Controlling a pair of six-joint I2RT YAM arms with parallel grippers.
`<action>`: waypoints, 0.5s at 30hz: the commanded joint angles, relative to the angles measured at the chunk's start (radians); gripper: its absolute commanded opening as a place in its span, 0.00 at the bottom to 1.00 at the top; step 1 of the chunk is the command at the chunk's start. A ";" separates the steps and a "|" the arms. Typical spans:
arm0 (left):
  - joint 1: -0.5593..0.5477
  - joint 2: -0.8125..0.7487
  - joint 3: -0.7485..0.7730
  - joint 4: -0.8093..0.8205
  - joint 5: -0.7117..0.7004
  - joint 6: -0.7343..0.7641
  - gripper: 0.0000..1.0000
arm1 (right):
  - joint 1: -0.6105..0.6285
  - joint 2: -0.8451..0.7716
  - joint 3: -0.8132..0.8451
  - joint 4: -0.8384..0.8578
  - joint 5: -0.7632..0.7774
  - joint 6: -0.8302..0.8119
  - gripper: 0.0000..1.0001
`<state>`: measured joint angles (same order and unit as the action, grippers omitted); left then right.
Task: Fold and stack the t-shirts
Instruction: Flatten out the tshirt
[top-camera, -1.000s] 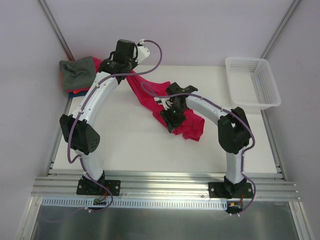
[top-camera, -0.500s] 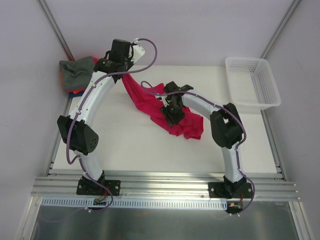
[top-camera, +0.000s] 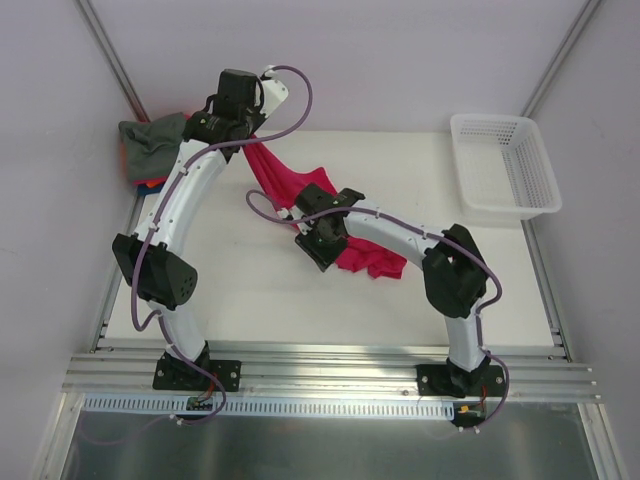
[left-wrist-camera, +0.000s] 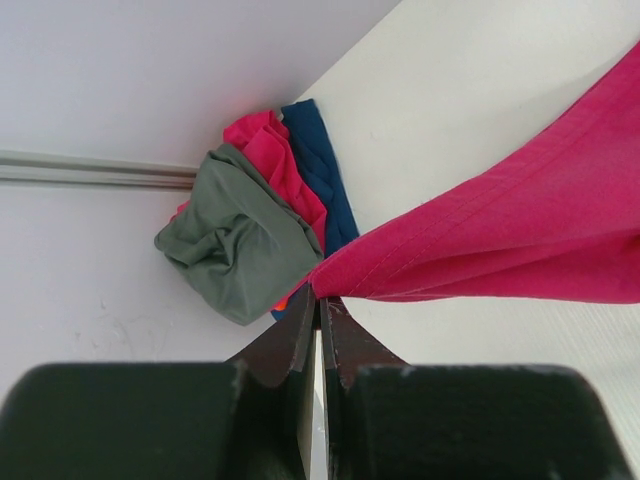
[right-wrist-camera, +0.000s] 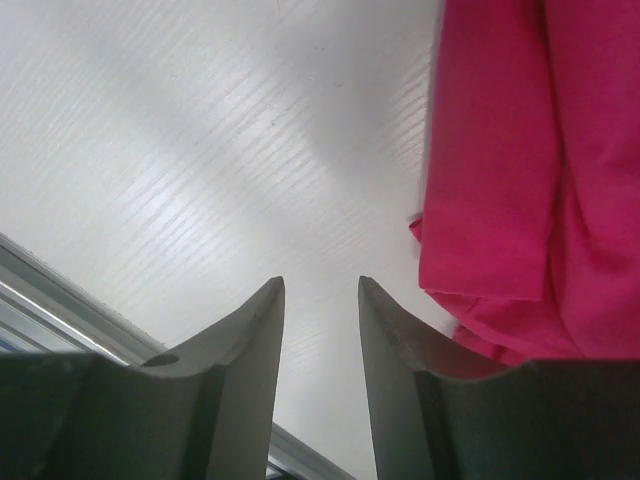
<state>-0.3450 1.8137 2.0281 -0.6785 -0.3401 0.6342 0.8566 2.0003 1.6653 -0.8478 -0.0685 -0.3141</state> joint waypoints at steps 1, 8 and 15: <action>0.011 -0.001 0.046 0.008 0.015 -0.022 0.00 | -0.007 -0.038 -0.024 -0.031 -0.010 0.035 0.39; 0.011 -0.017 0.035 0.007 0.015 -0.025 0.00 | -0.037 -0.009 -0.076 -0.025 -0.019 0.020 0.38; 0.014 -0.028 0.032 0.007 0.016 -0.031 0.00 | -0.048 0.057 -0.023 -0.027 -0.005 0.004 0.37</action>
<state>-0.3447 1.8137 2.0304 -0.6792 -0.3397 0.6201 0.8051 2.0357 1.5932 -0.8570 -0.0814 -0.3035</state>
